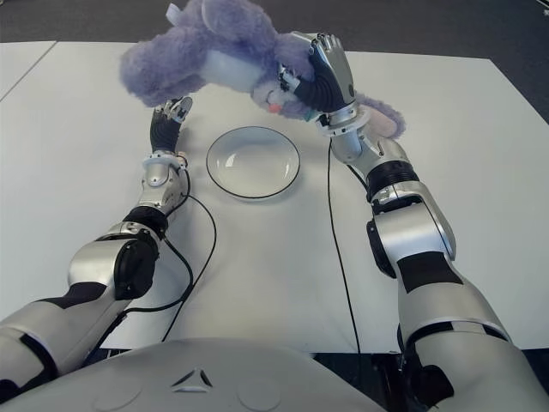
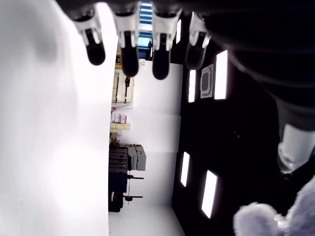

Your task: Put the doll into the plate.

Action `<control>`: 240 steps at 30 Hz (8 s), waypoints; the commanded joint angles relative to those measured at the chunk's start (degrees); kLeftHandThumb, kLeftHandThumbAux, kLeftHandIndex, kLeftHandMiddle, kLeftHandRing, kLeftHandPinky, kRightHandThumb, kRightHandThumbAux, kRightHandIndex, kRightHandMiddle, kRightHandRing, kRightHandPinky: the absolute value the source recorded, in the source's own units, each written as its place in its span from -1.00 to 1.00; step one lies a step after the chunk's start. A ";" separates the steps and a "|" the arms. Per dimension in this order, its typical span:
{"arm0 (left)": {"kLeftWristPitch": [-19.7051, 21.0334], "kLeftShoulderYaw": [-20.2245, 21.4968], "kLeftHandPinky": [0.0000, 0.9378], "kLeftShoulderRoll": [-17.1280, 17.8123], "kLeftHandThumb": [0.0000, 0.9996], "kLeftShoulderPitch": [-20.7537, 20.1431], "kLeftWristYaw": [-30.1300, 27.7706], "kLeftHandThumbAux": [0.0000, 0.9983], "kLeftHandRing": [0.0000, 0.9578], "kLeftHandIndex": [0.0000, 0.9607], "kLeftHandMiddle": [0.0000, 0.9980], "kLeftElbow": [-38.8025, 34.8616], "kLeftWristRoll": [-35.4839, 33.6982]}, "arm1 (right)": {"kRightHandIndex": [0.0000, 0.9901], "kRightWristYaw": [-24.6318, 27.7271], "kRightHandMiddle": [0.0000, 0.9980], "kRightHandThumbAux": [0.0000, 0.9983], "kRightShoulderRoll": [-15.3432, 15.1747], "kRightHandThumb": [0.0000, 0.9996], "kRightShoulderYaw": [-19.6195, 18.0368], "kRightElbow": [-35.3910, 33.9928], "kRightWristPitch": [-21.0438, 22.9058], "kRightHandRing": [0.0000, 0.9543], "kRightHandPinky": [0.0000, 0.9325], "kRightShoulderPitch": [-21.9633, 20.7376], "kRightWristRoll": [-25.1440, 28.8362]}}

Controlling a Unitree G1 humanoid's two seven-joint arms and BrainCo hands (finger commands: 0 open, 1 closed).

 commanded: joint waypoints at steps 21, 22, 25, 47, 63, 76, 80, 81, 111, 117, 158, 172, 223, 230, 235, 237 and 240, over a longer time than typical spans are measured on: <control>6.85 0.30 -0.74 -3.61 -1.00 11.86 1.61 0.18 -0.71 -0.72 -0.69 8.09 -0.40 | -0.12 10.21 0.82 0.46 1.32 0.39 1.26 -5.94 -8.80 0.89 0.93 12.45 0.87; 6.91 0.31 -0.74 -3.59 -1.00 11.86 1.62 0.19 -0.71 -0.73 -0.70 8.10 -0.40 | -0.12 10.37 0.82 0.46 1.35 0.39 1.19 -6.00 -8.84 0.90 0.93 12.57 0.91; 6.94 0.48 -0.75 -3.54 -1.00 11.87 1.42 0.21 -0.72 -0.73 -0.70 8.11 -0.58 | -0.12 10.85 0.82 0.46 1.50 0.40 0.95 -5.90 -9.17 0.90 0.94 13.27 1.32; 8.12 4.62 -0.84 -3.74 -1.00 11.56 -1.82 0.26 -0.81 -0.85 -0.79 7.69 -5.44 | -0.12 14.80 0.83 0.45 2.50 0.40 0.87 2.51 -4.17 0.92 0.95 17.75 3.41; 8.90 3.74 -0.80 -3.60 -1.00 11.64 -0.97 0.31 -0.81 -0.89 -0.81 7.95 -4.34 | -0.12 18.12 0.81 0.45 2.31 0.40 0.74 2.90 -1.29 0.89 0.92 16.70 5.17; 9.33 3.64 -0.80 -3.61 -1.00 11.56 -0.86 0.32 -0.81 -0.88 -0.81 8.03 -4.27 | -0.71 19.55 -0.49 0.27 2.93 -0.64 0.63 5.73 -1.08 -0.47 -0.49 14.78 6.39; 9.34 3.26 -0.80 -3.58 -1.00 11.57 -0.57 0.31 -0.81 -0.89 -0.82 8.06 -3.83 | -0.90 17.15 -0.79 0.18 2.90 -0.78 1.04 6.08 0.17 -0.78 -0.79 14.18 5.14; 9.40 3.11 -0.80 -3.56 -1.00 11.57 -0.40 0.31 -0.81 -0.89 -0.82 8.07 -3.67 | -0.94 16.60 -0.87 0.14 2.94 -0.81 1.10 6.21 0.55 -0.86 -0.85 14.02 4.95; 9.87 2.39 -0.80 -3.78 -1.00 11.29 0.92 0.25 -0.78 -0.89 -0.78 8.21 -2.95 | -1.00 20.77 -1.00 -0.27 5.06 -0.77 -2.83 11.52 9.91 -1.00 -1.00 10.74 11.32; 9.90 2.21 -0.78 -3.77 -1.00 11.28 1.22 0.24 -0.78 -0.88 -0.77 8.21 -2.78 | -1.00 21.96 -1.00 -0.28 5.15 -0.77 -3.77 11.90 10.69 -1.00 -1.00 10.08 12.26; 9.17 1.48 -0.80 -5.13 -1.00 10.77 2.83 0.19 -0.78 -0.86 -0.77 8.17 -2.37 | -1.00 39.63 -1.00 -0.24 4.09 -0.77 -15.81 12.14 16.54 -1.00 -0.82 0.41 24.25; 9.90 1.09 -0.78 -5.26 -1.00 10.83 3.04 0.19 -0.75 -0.87 -0.74 8.24 -2.12 | -1.00 38.72 -1.00 -0.15 4.38 -0.78 -16.17 11.81 16.59 -1.00 -0.83 1.73 24.29; 10.09 1.76 -0.77 -3.37 -1.00 11.47 1.35 0.20 -0.77 -0.86 -0.77 8.18 -2.76 | -0.99 41.84 -0.98 0.28 2.12 -1.00 -37.20 16.08 31.98 -1.00 -1.00 8.71 38.06; 9.64 1.71 -0.79 -2.84 -1.00 11.74 0.40 0.20 -0.78 -0.85 -0.77 8.13 -2.77 | -0.98 38.59 -0.96 0.30 6.40 -1.00 -36.52 16.34 33.83 -1.00 -1.00 10.92 36.91; 10.12 1.85 -0.79 -2.50 -1.00 11.79 0.17 0.18 -0.78 -0.86 -0.77 8.14 -2.96 | -0.97 39.68 -0.95 0.31 8.92 -1.00 -37.52 16.47 35.58 -0.98 -0.97 11.65 38.08; 10.07 1.98 -0.79 -2.41 -1.00 11.85 0.02 0.18 -0.77 -0.86 -0.77 8.12 -3.12 | -0.97 40.42 -0.95 0.31 9.80 -1.00 -37.93 16.46 35.89 -0.98 -0.97 12.06 38.51; 9.86 2.08 -0.79 -2.34 -1.00 11.96 -0.12 0.18 -0.77 -0.85 -0.76 8.09 -3.28 | -0.98 41.63 -0.94 0.33 10.81 -1.00 -38.53 16.45 36.30 -0.97 -0.96 12.66 39.03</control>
